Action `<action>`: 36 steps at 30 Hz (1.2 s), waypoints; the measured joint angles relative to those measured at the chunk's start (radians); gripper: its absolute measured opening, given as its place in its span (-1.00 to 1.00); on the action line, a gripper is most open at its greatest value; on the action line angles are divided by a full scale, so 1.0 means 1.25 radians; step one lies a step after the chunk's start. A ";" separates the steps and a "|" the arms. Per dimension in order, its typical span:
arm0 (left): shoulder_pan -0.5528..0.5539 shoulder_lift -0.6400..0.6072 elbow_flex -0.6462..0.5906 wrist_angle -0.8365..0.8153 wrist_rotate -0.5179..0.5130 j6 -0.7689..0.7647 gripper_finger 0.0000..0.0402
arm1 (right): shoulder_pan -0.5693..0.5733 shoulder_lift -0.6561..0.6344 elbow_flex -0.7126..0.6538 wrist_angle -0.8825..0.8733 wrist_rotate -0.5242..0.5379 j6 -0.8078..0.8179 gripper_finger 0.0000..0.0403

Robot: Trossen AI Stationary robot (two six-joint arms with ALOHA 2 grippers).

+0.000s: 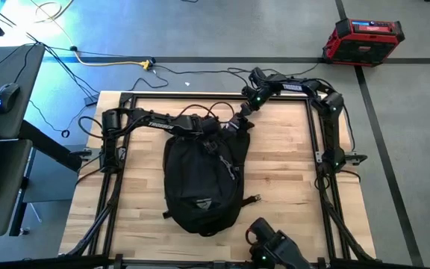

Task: Unpack backpack
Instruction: Put the black phone wrapped in a white charger into the black backpack

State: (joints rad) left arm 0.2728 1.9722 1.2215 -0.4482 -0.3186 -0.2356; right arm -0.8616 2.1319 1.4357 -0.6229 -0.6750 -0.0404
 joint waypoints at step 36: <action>-0.134 -0.284 -0.010 0.017 -0.101 0.137 -1.00 | 0.011 -0.194 0.110 -0.294 0.318 -0.151 -0.95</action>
State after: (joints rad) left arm 0.1057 1.6165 1.2089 -0.4264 -0.4445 -0.0644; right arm -0.8474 1.8892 1.5730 -0.9907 -0.2778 -0.2286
